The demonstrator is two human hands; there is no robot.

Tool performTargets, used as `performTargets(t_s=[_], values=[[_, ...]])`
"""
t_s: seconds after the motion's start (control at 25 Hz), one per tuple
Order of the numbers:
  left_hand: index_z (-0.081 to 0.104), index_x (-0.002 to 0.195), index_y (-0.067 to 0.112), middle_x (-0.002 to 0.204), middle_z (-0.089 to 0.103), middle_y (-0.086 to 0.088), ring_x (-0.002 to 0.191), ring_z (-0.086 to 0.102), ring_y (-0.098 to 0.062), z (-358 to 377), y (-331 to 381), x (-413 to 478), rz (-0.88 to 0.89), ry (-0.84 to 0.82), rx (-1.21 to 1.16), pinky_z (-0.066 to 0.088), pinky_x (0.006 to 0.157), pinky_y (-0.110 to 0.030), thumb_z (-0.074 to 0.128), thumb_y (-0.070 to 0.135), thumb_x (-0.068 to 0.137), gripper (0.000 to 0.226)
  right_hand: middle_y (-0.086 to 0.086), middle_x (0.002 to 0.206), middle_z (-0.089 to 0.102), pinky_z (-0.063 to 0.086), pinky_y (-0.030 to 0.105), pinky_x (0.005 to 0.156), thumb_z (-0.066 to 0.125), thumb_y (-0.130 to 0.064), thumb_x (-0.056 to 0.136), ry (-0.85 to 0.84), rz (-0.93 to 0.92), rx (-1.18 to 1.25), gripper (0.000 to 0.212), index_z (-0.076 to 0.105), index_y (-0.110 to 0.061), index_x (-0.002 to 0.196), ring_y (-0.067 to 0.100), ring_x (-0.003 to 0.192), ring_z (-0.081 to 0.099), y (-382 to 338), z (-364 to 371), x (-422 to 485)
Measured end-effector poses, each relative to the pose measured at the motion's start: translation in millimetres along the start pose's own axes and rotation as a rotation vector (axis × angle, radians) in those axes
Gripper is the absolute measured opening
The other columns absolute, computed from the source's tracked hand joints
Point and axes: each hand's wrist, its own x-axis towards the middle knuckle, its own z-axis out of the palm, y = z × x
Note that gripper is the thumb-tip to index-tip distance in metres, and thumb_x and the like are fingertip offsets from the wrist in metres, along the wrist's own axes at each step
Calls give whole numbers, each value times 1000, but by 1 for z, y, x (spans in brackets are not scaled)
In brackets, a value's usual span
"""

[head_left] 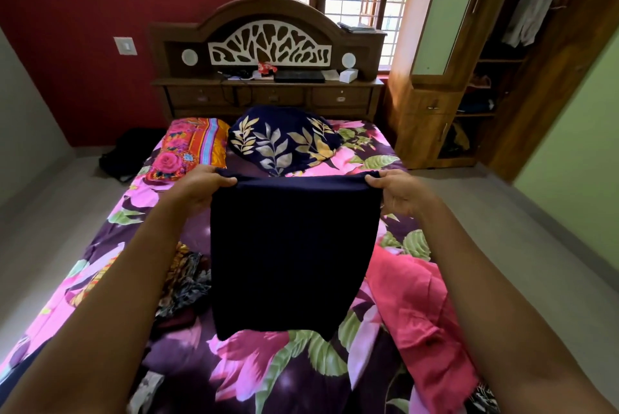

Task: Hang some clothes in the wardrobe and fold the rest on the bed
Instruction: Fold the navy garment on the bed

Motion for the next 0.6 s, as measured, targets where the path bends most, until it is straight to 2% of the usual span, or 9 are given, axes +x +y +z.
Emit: performTargets(t_s=[0.04,0.12,0.2,0.24,0.32,0.36,0.44,0.52,0.6], values=[[53,117,-3,86,61,-15,59,67,-16,1,-1,5,-10,104,60,54,49,-20,59,-1,87,30,9,79,55,50,38,59,48,-6,97,63,24,-134,5,51,-8,93,23,69,58,0,3,1],[46,122,-2,103,62,-19,84,66,-26,1,-4,11,3,257,157,57,67,-31,71,6,80,50,8,73,49,45,32,53,53,-8,95,207,7,-361,15,49,-8,81,18,64,51,0,8,3],[36,130,2,117,56,-19,102,60,-31,3,-7,13,23,286,171,54,83,-44,76,9,76,67,8,78,51,43,27,51,59,-14,93,291,-34,-489,15,48,-6,87,15,63,50,0,13,6],[35,130,5,118,53,-17,101,58,-29,6,-8,10,37,270,140,54,80,-42,73,7,79,64,8,85,54,43,26,54,60,-17,93,259,-51,-477,16,49,-5,97,14,67,52,-1,13,7],[45,126,6,111,57,-17,91,59,-24,10,-8,0,90,163,134,51,70,-31,68,8,84,48,9,94,57,44,25,62,62,-22,91,57,-56,-412,26,56,-5,111,14,74,56,-4,13,5],[54,120,4,105,61,-15,85,61,-21,9,-7,-6,115,74,180,51,68,-27,69,10,83,40,7,96,59,46,24,65,65,-23,88,-47,-64,-466,29,60,-7,112,14,80,58,-6,13,1],[66,104,7,95,67,-9,82,64,-18,8,-4,-17,145,-111,339,54,71,-22,76,10,75,32,3,101,60,49,23,73,73,-21,81,-171,-103,-794,38,61,-10,116,16,90,59,-10,14,-6],[70,94,5,87,67,-9,80,63,-20,7,-4,-19,174,-143,550,52,70,-25,79,5,70,26,4,99,57,46,25,74,72,-17,83,-118,-187,-1205,37,60,-7,116,19,90,55,-9,18,-4],[69,77,1,69,60,-8,69,55,-21,9,-4,-19,241,-28,746,40,59,-24,78,10,74,13,8,93,54,41,29,69,65,-14,88,22,-277,-1376,27,62,-1,111,21,86,51,-6,17,4]])
